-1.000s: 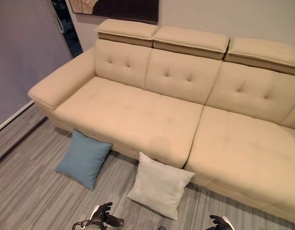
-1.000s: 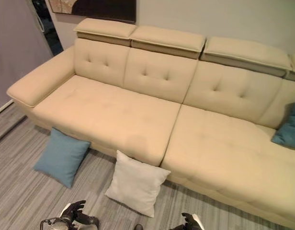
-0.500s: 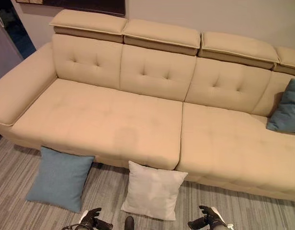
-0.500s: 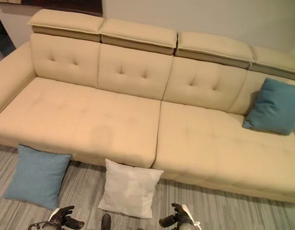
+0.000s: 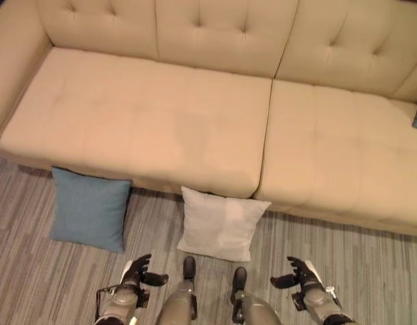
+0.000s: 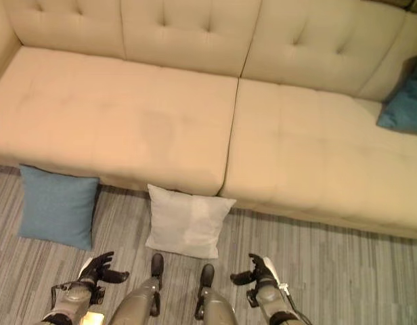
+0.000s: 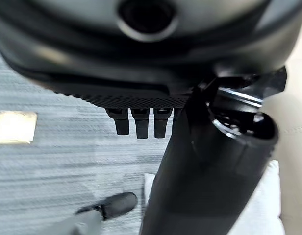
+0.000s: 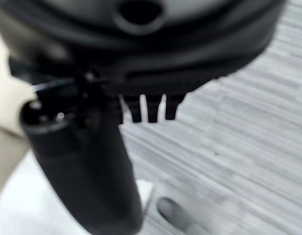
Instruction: Pick up all the scattered cushions and arrange them neatly on the sofa.
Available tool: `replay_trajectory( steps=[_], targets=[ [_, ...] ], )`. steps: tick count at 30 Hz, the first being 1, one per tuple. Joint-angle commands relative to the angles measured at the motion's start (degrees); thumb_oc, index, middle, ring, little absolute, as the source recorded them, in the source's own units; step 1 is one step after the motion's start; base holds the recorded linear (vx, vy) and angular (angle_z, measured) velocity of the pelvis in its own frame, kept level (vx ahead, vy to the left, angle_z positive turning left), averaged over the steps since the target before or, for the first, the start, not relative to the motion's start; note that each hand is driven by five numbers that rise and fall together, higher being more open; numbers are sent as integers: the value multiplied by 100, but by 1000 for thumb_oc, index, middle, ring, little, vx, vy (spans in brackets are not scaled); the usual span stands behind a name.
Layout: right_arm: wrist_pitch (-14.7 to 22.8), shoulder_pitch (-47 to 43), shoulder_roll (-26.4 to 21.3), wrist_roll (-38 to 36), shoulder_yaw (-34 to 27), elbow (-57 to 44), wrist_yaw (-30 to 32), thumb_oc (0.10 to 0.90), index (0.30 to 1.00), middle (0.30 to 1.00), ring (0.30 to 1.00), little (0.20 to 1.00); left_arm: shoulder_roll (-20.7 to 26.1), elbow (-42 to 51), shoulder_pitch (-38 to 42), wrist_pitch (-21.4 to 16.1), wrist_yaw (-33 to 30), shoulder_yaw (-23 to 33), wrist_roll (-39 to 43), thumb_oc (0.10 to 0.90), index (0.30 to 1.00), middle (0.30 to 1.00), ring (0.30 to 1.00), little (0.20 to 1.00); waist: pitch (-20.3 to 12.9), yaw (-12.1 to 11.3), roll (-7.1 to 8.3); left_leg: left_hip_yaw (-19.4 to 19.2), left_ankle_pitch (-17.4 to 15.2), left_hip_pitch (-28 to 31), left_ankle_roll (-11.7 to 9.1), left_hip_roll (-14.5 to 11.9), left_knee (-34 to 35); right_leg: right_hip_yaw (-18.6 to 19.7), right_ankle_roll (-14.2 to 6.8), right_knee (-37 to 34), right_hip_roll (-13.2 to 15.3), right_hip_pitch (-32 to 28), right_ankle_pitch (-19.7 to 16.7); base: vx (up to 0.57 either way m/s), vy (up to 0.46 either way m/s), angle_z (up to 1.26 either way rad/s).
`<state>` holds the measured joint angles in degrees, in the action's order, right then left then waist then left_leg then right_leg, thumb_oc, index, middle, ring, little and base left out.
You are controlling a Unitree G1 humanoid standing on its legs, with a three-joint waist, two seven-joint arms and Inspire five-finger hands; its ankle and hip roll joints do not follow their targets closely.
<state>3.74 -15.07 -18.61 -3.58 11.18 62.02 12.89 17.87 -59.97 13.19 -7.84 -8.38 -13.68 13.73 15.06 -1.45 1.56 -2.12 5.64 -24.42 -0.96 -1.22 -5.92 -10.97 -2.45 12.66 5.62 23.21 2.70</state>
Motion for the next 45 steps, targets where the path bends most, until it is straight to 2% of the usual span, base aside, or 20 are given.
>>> replay_trajectory(
  steps=[1, 2, 3, 4, 5, 6, 7, 11, 12, 14, 17, 21, 22, 30, 38, 40, 41, 42, 45],
  targets=[
    [352, -78, -249, -787, -156, -602, 433, 800, 900, 900, 900, 900, 225, 432, 393, -489, -391, 107, 584, 800, 900, 900, 900, 900, -94, 123, 194, 134, -770, -692, -103, 130, -797, 172, -351, -139, 456, 741, -525, -83, -65, 14],
    [394, -231, -263, -902, -172, -642, 550, 800, 900, 900, 900, 900, 251, 498, 533, -525, -468, 93, 680, 800, 900, 900, 900, 900, -85, 127, 135, 173, -971, -916, -138, 71, -1013, 228, -360, 83, 411, 971, -335, -85, -48, 14],
    [439, -416, -255, -1013, -197, -740, 657, 800, 900, 900, 900, 900, 281, 535, 740, -582, -586, 84, 797, 800, 900, 900, 900, 900, -18, 155, 99, 181, -978, -1236, -147, 54, -1216, 235, -344, 285, 427, 1292, -299, -129, -31, 13],
    [517, -683, -283, -1201, -252, -943, 837, 800, 900, 900, 900, 900, 327, 663, 1036, -626, -714, 70, 939, 800, 900, 900, 900, 900, 9, 206, 12, 200, -1047, -1879, -141, 32, -1662, 311, -281, 695, 433, 1904, -180, -156, -7, 10],
    [516, -687, -284, -1201, -253, -942, 838, 800, 900, 900, 900, 900, 327, 660, 1042, -627, -713, 70, 940, 800, 900, 900, 900, 900, -15, 206, 9, 202, -1057, -1924, -141, 31, -1689, 312, -280, 716, 434, 1945, -172, -130, 3, 8],
    [563, -833, -270, -1280, -274, -965, 955, 800, 900, 900, 900, 900, 358, 682, 1202, -659, -810, 61, 997, 800, 900, 900, 900, 900, 20, 222, -33, 208, -1091, -2245, -139, 6, -1925, 333, -261, 963, 451, 2262, -112, -78, 4, 9],
    [644, -1102, -279, -1386, -278, -1055, 1103, 800, 900, 900, 900, 900, 398, 674, 1454, -688, -917, 82, 1108, 800, 900, 900, 900, 900, 24, 252, -101, 219, -1187, -2860, -129, -29, -2396, 440, -209, 1451, 448, 2873, 19, -78, 1, 7],
    [806, -1565, -318, -1650, -303, -1069, 1297, 800, 900, 900, 900, 900, 514, 745, 1843, -714, -1113, 46, 1180, 800, 900, 900, 900, 900, -43, 282, -219, 282, -1463, -4082, -77, -53, -3414, 627, -121, 2520, 442, 4103, 333, -4, 13, -8],
    [877, -1775, -356, -1789, -316, -1053, 1345, 800, 900, 900, 900, 900, 592, 728, 2016, -701, -1185, -1, 1164, 800, 900, 900, 900, 900, -14, 304, -256, 290, -1587, -4522, -51, -50, -3855, 693, -81, 2940, 427, 4536, 472, 58, 8, -5],
    [904, -1886, -360, -1880, -329, -1053, 1353, 800, 900, 900, 900, 900, 609, 732, 2109, -696, -1218, -23, 1149, 800, 900, 900, 900, 900, -20, 307, -276, 296, -1647, -4737, -39, -35, -4010, 734, -77, 3106, 418, 4768, 539, 46, 4, -8],
    [1020, -2222, -430, -2209, -311, -989, 1306, 800, 900, 900, 900, 900, 709, 687, 2337, -661, -1297, -34, 1180, 800, 900, 900, 900, 900, 15, 322, -314, 271, -1803, -5405, 12, 16, -4549, 836, -37, 3683, 424, 5461, 705, 69, 2, -2],
    [1119, -2528, -514, -2549, -191, -987, 1141, 800, 900, 900, 900, 900, 821, 761, 2582, -669, -1293, -113, 1250, 800, 900, 900, 900, 900, 45, 299, -313, 287, -1901, -5783, 46, 20, -4829, 923, -13, 3992, 429, 5883, 815, 64, -25, 0],
    [1177, -2814, -575, -2780, -29, -1122, 1011, 800, 900, 900, 900, 900, 893, 859, 2856, -695, -1269, -210, 1360, 800, 900, 900, 900, 900, 80, 305, -304, 298, -1933, -6023, 52, 8, -4942, 943, -18, 4108, 461, 6110, 854, 55, -32, -1],
    [1237, -3865, -557, -2973, 601, -1264, 879, 800, 900, 900, 900, 900, 981, 982, 3868, -728, -1272, -672, 1408, 800, 900, 900, 900, 900, 151, 276, -300, 367, -1919, -6504, 24, 45, -5109, 969, -47, 4241, 506, 6521, 872, 48, -35, 3],
    [1315, -4949, 65, -2891, 1257, -1377, 928, 800, 900, 900, 900, 900, 544, 1061, 4959, -840, -1382, -1104, 1663, 800, 900, 900, 900, 900, 190, 289, -233, 379, -1875, -6550, -16, 77, -5005, 961, -67, 4209, 505, 6557, 845, 9, -7, 2],
    [1351, -5051, 206, -2842, 1299, -1504, 941, 588, 582, 582, 582, 582, 402, 1108, 5096, -880, -1394, -1141, 1771, 800, 900, 900, 900, 900, 163, 309, -220, 394, -1864, -6551, -24, 87, -4971, 956, -79, 4172, 499, 6549, 828, 3, -14, 6],
    [1397, -5069, 283, -2850, 1314, -1588, 928, 400, 300, 300, 300, 300, 317, 1155, 5161, -918, -1414, -1161, 1825, 800, 900, 900, 900, 900, 144, 323, -213, 392, -1851, -6551, -31, 93, -4945, 943, -87, 4148, 491, 6543, 816, 4, -11, 8],
    [1523, -4994, 427, -2791, 1313, -1885, 917, 400, 300, 300, 300, 300, 133, 1464, 5144, -1041, -1444, -1140, 1926, 400, 300, 300, 300, 300, 61, 359, -213, 403, -1811, -6550, -55, 102, -4851, 895, -106, 4038, 461, 6527, 785, 0, -4, 7],
    [1620, -4649, 451, -2624, 1191, -2323, 832, 400, 300, 300, 300, 300, 1, 1904, 4847, -1092, -1350, -1086, 1906, 400, 300, 300, 300, 300, -147, 398, -259, 403, -1715, -6544, -83, 116, -4629, 784, -152, 3769, 392, 6441, 685, -22, 10, 0]
  ],
)
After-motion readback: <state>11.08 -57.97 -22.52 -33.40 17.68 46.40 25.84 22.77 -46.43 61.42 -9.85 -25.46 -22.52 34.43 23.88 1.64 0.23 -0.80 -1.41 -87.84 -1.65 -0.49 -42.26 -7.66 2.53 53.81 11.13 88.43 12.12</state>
